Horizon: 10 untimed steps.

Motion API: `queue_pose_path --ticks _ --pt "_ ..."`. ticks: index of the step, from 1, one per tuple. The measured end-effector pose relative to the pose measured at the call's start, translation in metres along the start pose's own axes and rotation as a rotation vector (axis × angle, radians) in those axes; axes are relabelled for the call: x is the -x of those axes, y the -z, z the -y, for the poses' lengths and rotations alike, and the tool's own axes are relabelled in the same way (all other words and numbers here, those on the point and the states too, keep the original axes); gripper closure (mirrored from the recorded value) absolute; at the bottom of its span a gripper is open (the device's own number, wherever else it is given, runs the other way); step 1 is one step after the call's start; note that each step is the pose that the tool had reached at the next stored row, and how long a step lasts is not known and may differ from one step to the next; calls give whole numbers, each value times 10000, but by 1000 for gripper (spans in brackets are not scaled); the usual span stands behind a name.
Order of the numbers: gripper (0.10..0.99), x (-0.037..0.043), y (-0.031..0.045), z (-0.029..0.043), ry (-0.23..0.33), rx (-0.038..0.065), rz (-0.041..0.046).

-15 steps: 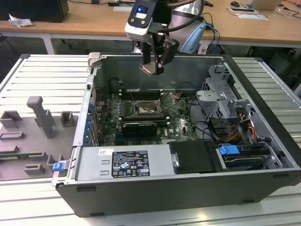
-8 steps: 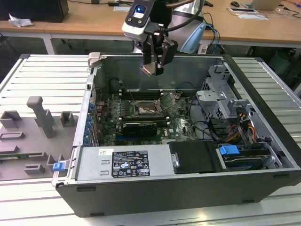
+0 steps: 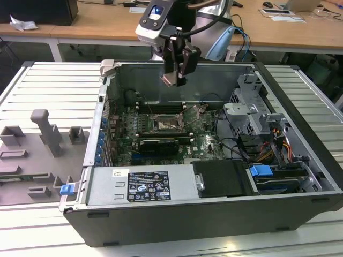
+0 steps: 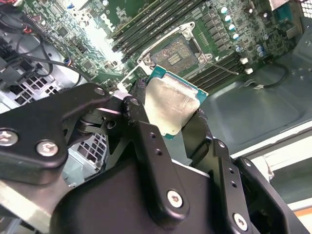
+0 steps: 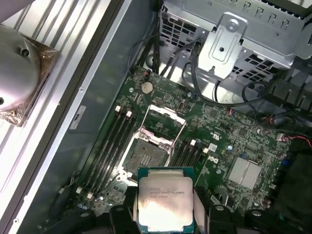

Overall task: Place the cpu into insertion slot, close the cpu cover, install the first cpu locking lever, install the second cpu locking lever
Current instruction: 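Place the cpu into insertion slot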

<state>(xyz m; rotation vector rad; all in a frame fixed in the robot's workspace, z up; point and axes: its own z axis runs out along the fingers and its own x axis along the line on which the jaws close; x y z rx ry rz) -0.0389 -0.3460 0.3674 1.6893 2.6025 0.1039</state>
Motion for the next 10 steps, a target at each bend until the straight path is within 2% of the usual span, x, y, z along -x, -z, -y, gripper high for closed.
queue_pose_path --ticks 10 --pt "545 0 -5 0 -980 -5 98"
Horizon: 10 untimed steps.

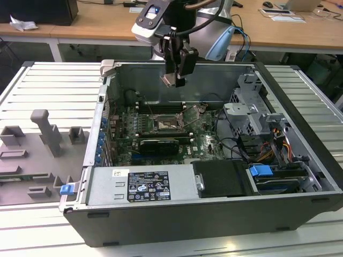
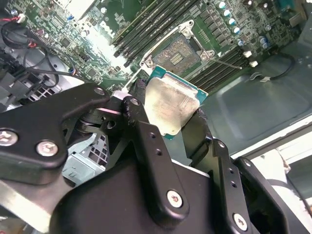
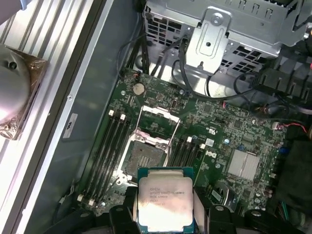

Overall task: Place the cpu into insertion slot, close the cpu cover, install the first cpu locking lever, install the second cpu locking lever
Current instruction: 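Place the cpu into insertion slot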

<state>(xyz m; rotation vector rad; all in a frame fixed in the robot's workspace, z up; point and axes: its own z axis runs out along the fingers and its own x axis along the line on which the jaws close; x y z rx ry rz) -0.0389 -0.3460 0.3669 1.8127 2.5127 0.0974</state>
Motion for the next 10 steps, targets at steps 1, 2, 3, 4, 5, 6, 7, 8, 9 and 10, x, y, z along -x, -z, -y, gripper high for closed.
queue_pose_path --ticks 1,2,3,4,5,6,7,8,9,10 --pt "545 0 0 0 -80 0 8" --pt "545 0 -1 0 -147 -1 14" --pt "545 0 -1 0 -231 -1 22" --pt "545 0 -1 0 -303 -1 29" --pt "545 0 -2 0 -381 -1 35" --pt "545 0 -2 0 -448 -1 41" --pt "545 0 -3 0 -530 -2 48" --pt "545 0 -3 0 -596 -2 54" --pt "545 0 -4 0 -713 -2 64" --pt "545 0 -5 0 -821 -2 74"
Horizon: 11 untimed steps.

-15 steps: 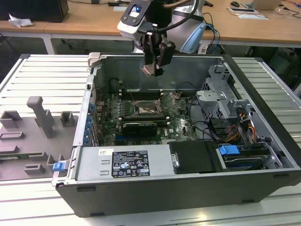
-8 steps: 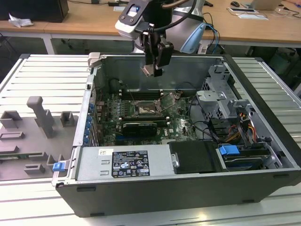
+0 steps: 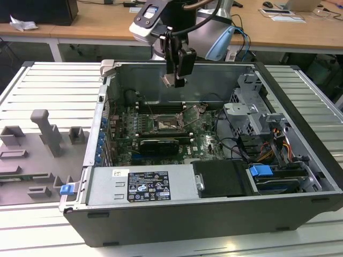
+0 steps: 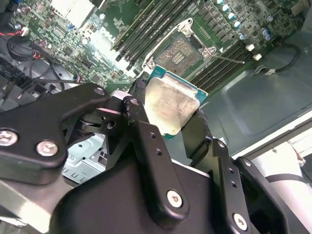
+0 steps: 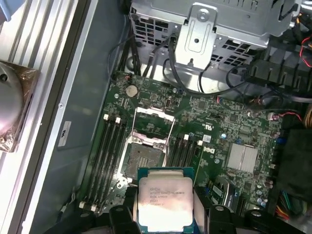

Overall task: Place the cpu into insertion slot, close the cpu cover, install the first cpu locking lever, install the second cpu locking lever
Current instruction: 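Place the cpu into insertion slot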

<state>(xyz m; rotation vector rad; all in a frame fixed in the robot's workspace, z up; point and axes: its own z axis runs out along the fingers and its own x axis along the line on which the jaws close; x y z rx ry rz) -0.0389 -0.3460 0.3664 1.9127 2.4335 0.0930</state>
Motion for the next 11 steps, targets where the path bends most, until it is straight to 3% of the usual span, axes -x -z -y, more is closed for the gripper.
queue_pose_path --ticks 11 --pt "545 0 -6 0 -1074 -1 89"
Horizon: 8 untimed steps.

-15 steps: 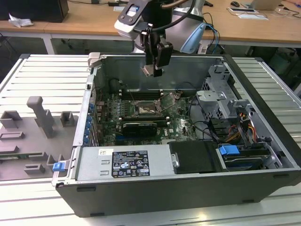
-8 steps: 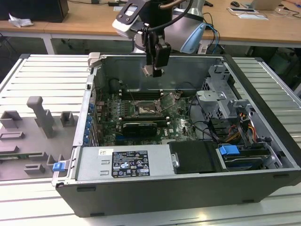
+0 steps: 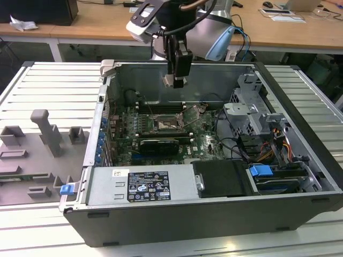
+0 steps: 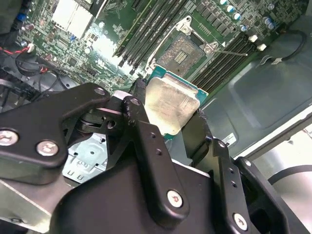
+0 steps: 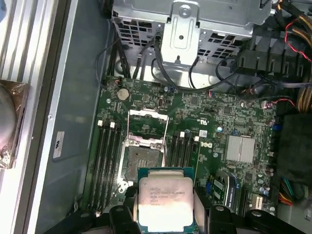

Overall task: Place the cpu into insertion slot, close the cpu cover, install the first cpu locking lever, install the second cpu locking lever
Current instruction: 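Place the cpu into insertion slot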

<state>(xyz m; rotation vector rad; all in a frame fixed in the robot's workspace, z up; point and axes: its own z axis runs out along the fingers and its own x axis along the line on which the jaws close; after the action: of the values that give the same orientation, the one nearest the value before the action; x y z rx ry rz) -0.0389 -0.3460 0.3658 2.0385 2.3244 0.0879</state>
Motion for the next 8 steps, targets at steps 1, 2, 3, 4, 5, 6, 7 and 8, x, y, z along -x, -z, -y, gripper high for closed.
queue_pose_path --ticks 1,2,3,4,5,6,7,8 --pt "545 0 -1 0 -102 0 9" --pt "545 0 -2 0 -249 1 20" --pt "545 0 -2 0 -310 1 25" --pt "545 0 -3 0 -376 0 31" --pt "545 0 -3 0 -485 0 39" --pt "545 0 -4 0 -564 0 46" --pt "545 0 -4 0 -630 0 50" --pt "545 0 -5 1 -720 1 58"
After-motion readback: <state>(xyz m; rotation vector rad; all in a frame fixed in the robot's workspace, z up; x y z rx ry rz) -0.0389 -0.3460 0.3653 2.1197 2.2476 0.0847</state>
